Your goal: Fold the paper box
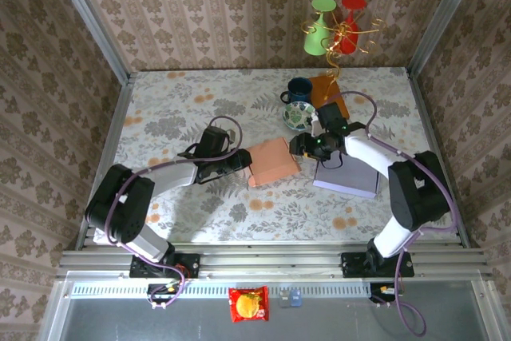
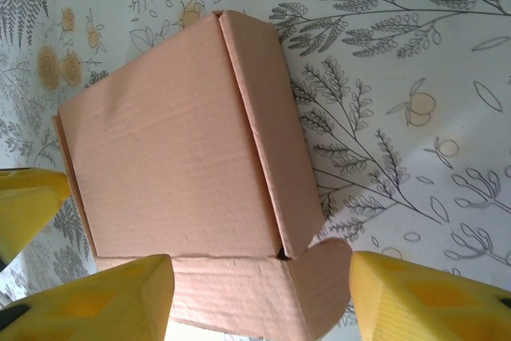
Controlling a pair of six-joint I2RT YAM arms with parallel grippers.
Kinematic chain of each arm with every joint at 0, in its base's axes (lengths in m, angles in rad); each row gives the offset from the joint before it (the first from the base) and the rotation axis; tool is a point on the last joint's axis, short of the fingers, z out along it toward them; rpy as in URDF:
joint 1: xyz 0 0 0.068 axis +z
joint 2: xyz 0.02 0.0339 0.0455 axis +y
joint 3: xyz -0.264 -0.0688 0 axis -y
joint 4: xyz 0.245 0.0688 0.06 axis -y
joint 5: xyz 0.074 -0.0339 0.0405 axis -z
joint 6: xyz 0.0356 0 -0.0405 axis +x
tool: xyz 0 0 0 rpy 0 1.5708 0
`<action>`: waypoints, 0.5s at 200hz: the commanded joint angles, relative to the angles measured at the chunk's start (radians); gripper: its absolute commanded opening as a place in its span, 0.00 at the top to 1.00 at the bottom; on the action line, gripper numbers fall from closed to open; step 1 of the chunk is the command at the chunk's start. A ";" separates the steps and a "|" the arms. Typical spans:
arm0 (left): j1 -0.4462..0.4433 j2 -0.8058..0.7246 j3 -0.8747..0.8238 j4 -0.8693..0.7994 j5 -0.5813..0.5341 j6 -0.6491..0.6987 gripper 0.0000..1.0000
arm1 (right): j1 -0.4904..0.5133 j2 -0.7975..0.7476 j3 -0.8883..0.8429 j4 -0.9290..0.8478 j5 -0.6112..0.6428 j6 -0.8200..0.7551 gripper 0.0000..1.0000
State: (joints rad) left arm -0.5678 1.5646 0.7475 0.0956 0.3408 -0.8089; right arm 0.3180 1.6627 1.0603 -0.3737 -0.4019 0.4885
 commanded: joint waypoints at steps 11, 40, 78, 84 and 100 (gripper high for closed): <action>0.006 0.030 -0.012 0.029 0.001 -0.018 0.67 | 0.001 0.051 0.055 -0.007 -0.045 -0.039 0.37; 0.006 0.029 -0.023 0.007 -0.018 -0.018 0.69 | -0.001 0.093 0.096 -0.024 -0.057 -0.050 0.35; 0.003 0.048 -0.022 0.003 -0.016 -0.007 0.70 | -0.001 0.145 0.126 -0.026 -0.086 -0.050 0.35; 0.003 0.053 -0.023 0.003 -0.016 -0.007 0.71 | 0.000 0.149 0.125 -0.026 -0.087 -0.052 0.35; 0.003 0.048 -0.032 0.003 -0.027 -0.007 0.73 | 0.000 0.157 0.127 -0.026 -0.092 -0.055 0.35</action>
State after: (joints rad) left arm -0.5678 1.5986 0.7395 0.1055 0.3328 -0.8162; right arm 0.3180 1.7950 1.1660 -0.3752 -0.4580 0.4618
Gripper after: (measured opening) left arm 0.280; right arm 0.645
